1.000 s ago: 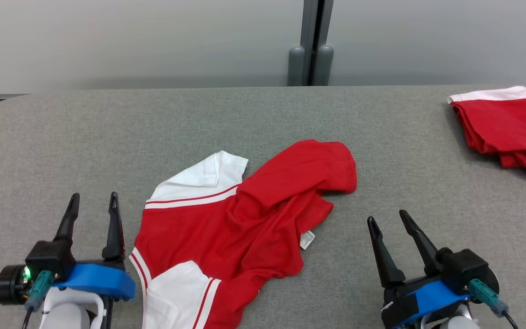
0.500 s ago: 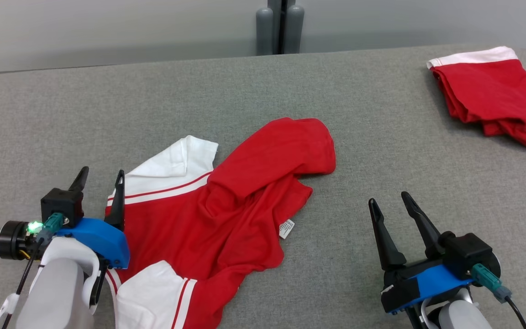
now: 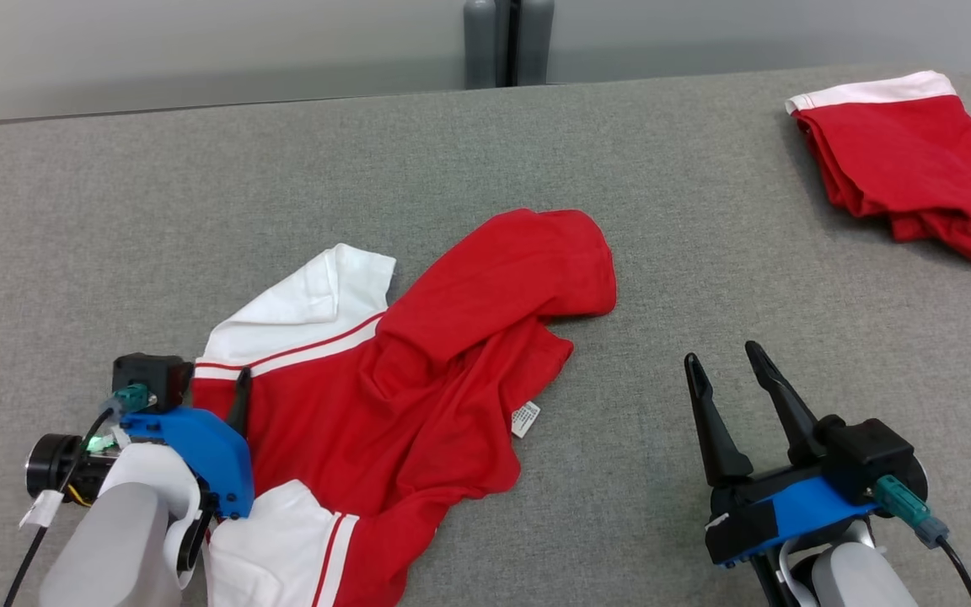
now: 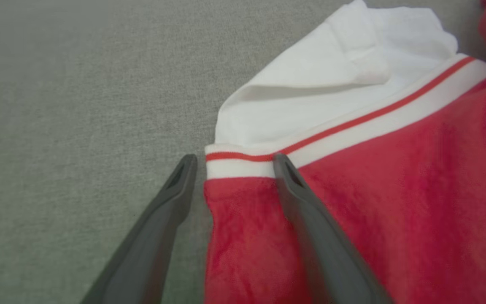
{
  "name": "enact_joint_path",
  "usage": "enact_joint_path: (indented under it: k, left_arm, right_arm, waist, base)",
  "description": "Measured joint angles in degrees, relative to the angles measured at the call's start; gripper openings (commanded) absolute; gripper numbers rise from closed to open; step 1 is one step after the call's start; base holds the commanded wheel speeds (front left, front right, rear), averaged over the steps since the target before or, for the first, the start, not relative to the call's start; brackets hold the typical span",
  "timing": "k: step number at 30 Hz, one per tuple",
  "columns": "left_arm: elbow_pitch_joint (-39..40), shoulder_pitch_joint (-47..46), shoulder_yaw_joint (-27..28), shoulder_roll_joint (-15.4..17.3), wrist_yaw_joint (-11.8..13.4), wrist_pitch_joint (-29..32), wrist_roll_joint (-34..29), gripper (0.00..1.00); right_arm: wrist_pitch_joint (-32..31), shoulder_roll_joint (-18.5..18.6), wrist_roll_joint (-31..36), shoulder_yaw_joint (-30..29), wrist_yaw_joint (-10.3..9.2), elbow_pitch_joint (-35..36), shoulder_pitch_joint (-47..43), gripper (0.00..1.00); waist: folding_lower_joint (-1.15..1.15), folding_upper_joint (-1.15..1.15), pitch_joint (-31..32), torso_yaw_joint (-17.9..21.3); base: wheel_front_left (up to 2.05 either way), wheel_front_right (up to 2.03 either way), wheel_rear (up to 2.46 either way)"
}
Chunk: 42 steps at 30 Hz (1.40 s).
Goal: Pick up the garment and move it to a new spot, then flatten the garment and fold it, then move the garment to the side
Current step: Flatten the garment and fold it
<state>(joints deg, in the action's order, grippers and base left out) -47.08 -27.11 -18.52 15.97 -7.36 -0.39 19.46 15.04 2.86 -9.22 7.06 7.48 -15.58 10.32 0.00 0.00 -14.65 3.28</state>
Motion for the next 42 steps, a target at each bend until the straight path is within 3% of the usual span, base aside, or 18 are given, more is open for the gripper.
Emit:
enact_joint_path:
  k: [1,2,3,4,9,16,23,24,25,33,42]
  left_arm:
    - [0.44,-0.03,-1.2,0.12,0.01,0.76,1.03,1.0]
    - [0.81,-0.05,-2.41,0.3,0.02,1.03,1.94,0.66]
    - [1.16,-0.08,-3.41,0.53,0.02,1.32,2.79,0.02]
    - [1.51,-0.18,-4.41,0.93,0.02,1.4,3.52,0.0]
    - [2.11,-2.3,-6.73,2.38,-0.09,0.58,5.57,0.0]
    - [2.63,-12.91,-5.55,3.86,-0.09,-3.11,7.08,0.0]
    - [-2.89,-19.81,-4.46,4.99,-0.09,-5.87,7.27,0.0]
    - [-3.79,-20.09,-4.61,4.99,-0.09,-6.48,7.23,0.28]
    - [-4.64,-20.23,-4.7,4.98,-0.09,-7.22,7.19,1.0]
    - [-5.73,-19.57,-3.97,5.56,-0.08,-14.15,7.65,1.0]
    - [6.99,-7.45,-0.23,6.7,1.36,-14.61,7.04,1.0]
  right_arm:
    - [0.0,0.0,0.0,0.05,0.0,-0.01,0.09,1.0]
    - [0.0,-0.01,0.0,0.21,0.01,-0.01,0.12,1.0]
    - [0.0,-0.01,0.0,0.25,0.0,-0.03,0.14,1.0]
    - [0.0,-0.01,0.0,0.25,0.0,-0.05,0.17,1.0]
    - [0.0,-0.01,0.0,0.1,0.0,0.08,0.37,1.0]
    - [0.0,-0.01,0.53,-1.1,0.0,0.94,1.68,1.0]
    - [0.0,-0.01,0.58,-1.48,0.0,1.31,3.24,1.0]
    - [0.0,-0.01,0.51,-1.44,0.01,1.3,3.27,1.0]
    - [0.0,-0.01,0.41,-1.42,0.01,1.22,3.27,1.0]
    - [0.0,-0.01,-0.04,-2.45,0.0,0.36,1.83,1.0]
    - [0.0,-0.02,-0.45,-2.85,0.0,0.09,0.63,1.0]
  waist:
    - [0.0,0.0,0.02,-0.01]
    - [0.0,0.0,0.02,-0.01]
    - [0.0,0.0,0.02,0.0]
    - [0.0,0.0,0.02,0.0]
    - [0.0,0.0,-0.12,-0.01]
    - [0.01,0.01,-1.53,0.6]
    - [0.01,0.01,-2.8,2.08]
    - [0.01,0.01,-2.83,2.19]
    - [0.01,0.01,-2.82,2.28]
    - [0.0,0.01,-0.79,0.7]
    - [0.0,0.0,1.28,-2.06]
  base:
    - [0.0,0.0,0.0]
    - [0.0,0.0,0.0]
    - [0.0,0.0,0.0]
    - [0.0,0.0,0.0]
    - [0.0,0.0,0.0]
    - [0.0,0.0,0.0]
    - [0.0,0.0,0.0]
    - [0.0,0.0,0.0]
    - [0.0,0.0,0.0]
    - [0.0,0.0,0.0]
    - [0.0,0.0,0.0]
